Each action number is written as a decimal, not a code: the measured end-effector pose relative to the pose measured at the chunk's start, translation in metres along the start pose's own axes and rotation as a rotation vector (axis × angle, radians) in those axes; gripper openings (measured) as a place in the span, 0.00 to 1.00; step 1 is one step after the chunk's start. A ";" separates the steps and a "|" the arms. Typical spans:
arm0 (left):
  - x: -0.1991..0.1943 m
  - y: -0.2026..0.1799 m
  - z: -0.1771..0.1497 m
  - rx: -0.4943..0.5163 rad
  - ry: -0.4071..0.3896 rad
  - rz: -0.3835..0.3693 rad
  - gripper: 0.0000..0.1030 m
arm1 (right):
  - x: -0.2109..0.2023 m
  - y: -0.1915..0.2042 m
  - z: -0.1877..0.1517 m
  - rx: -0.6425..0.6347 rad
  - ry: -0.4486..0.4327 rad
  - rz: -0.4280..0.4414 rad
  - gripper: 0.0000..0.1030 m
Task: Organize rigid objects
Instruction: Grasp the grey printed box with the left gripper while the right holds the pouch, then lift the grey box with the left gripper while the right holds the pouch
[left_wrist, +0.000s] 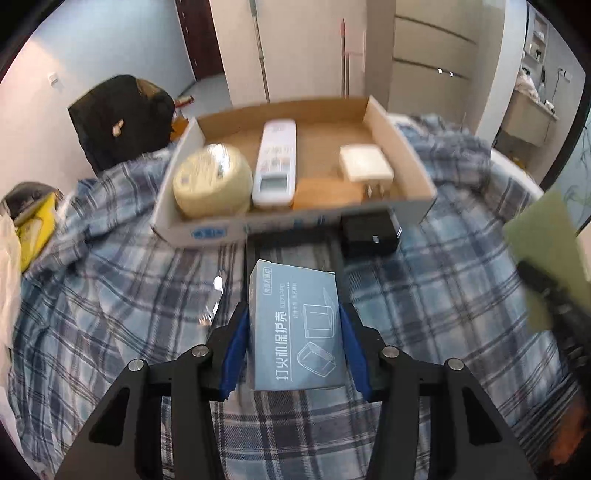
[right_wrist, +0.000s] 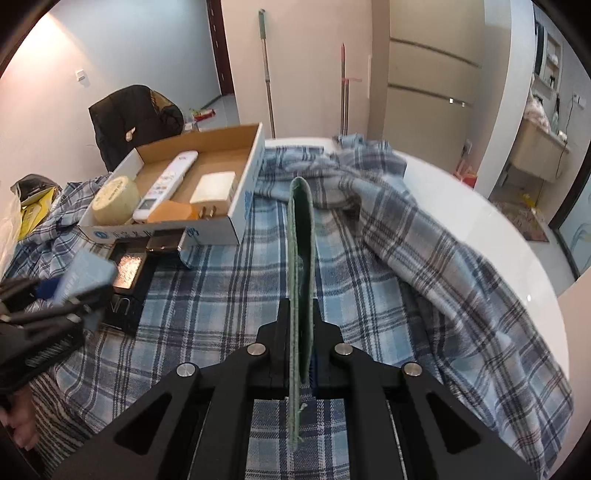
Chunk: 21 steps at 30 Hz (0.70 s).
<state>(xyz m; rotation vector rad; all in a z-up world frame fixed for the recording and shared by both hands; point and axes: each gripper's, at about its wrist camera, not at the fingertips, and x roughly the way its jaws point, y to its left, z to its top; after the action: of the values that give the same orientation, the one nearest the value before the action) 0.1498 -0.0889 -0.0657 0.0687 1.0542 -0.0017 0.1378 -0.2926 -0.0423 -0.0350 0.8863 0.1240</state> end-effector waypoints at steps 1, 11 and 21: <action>0.003 0.001 -0.002 -0.002 -0.001 -0.004 0.49 | -0.002 0.002 0.000 -0.008 -0.010 0.000 0.06; 0.003 -0.003 -0.005 0.021 0.001 0.006 0.68 | 0.001 0.015 -0.005 -0.050 0.012 0.030 0.06; -0.002 0.019 -0.004 -0.109 -0.011 -0.081 0.48 | -0.001 0.015 -0.005 -0.051 0.006 0.033 0.06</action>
<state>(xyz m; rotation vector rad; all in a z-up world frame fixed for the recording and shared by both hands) 0.1460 -0.0700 -0.0645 -0.0727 1.0434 -0.0183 0.1315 -0.2780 -0.0448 -0.0688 0.8896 0.1771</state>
